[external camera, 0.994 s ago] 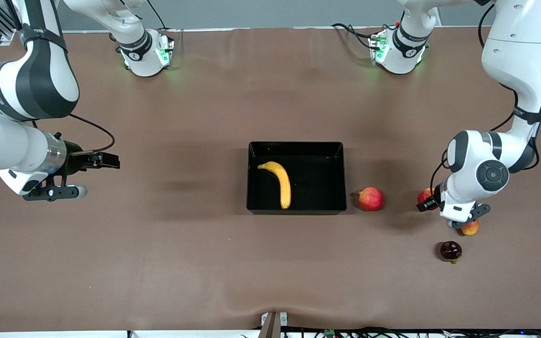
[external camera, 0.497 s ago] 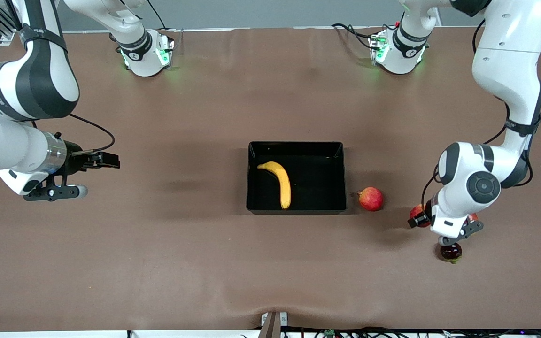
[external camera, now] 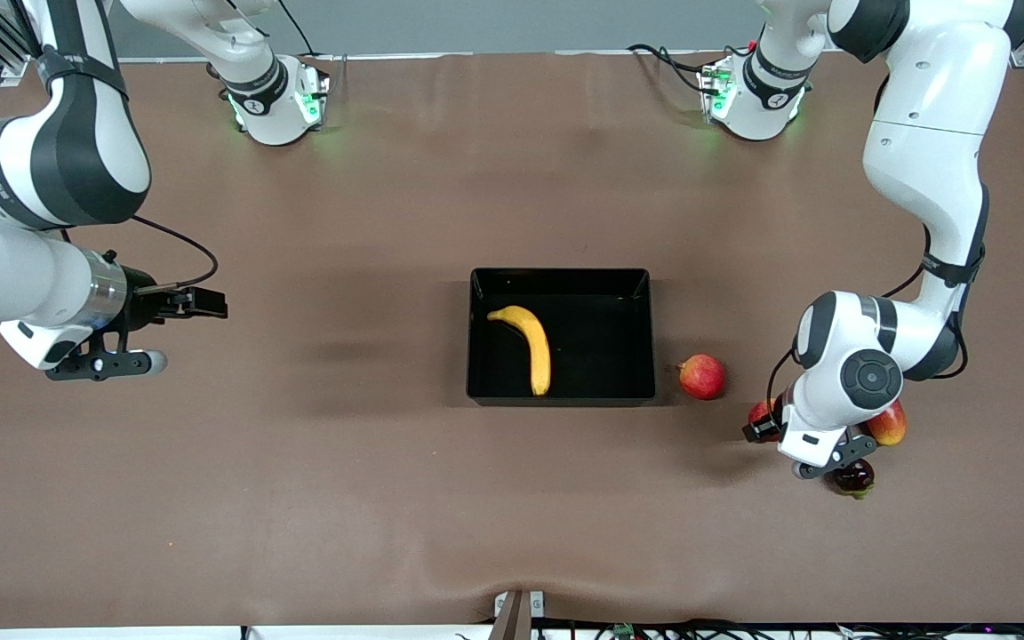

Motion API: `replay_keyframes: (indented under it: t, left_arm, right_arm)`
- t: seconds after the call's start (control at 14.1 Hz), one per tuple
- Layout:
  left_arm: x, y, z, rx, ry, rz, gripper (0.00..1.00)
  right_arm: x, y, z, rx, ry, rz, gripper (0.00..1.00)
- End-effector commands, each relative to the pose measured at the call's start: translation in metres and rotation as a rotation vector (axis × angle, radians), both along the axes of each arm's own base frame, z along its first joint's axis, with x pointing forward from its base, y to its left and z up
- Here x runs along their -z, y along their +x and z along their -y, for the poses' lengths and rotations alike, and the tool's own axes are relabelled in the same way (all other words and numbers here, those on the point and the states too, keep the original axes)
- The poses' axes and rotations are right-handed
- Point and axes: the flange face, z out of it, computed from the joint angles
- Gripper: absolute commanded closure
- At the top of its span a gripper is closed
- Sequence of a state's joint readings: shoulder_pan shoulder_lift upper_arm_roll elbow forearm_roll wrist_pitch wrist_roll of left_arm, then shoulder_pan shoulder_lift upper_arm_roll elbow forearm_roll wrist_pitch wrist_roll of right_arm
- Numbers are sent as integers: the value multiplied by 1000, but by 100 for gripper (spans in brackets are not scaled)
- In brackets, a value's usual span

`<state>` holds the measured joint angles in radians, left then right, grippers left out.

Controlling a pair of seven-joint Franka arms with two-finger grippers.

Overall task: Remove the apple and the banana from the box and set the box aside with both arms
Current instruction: 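Open the left gripper to release the apple and raise it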

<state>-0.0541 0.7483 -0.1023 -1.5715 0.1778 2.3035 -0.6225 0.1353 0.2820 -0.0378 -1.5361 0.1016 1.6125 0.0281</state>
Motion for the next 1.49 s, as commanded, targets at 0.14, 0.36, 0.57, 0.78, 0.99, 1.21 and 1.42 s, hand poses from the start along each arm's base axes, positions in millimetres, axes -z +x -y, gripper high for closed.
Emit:
replay_keyframes:
  t: [0.14, 0.36, 0.57, 0.78, 0.99, 1.21, 1.42]
  left_arm:
    - [-45, 6, 1, 7, 27, 8, 0]
    - [-123, 1, 14, 24, 27, 7, 0]
    - [-187, -20, 54, 83, 12, 8, 0]
    - [-214, -41, 106, 85, -24, 13, 0]
    - [-229, -54, 148, 102, -65, 21, 0]
    - [-236, -72, 196, 49, -99, 15, 0]
    - [-224, -93, 239, 41, -92, -3, 0]
  right_arm:
    - [-1, 0, -1, -13, 22, -3, 0]
    - [-1, 0, -1, -14, 21, -2, 0]
    - [-1, 0, -1, -13, 22, -3, 0]
    - [-1, 0, -1, -13, 22, -5, 0]
    - [-1, 0, -1, -13, 22, -5, 0]
    - [-1, 0, -1, -13, 22, -5, 0]
    - [-1, 0, -2, -15, 23, -3, 0]
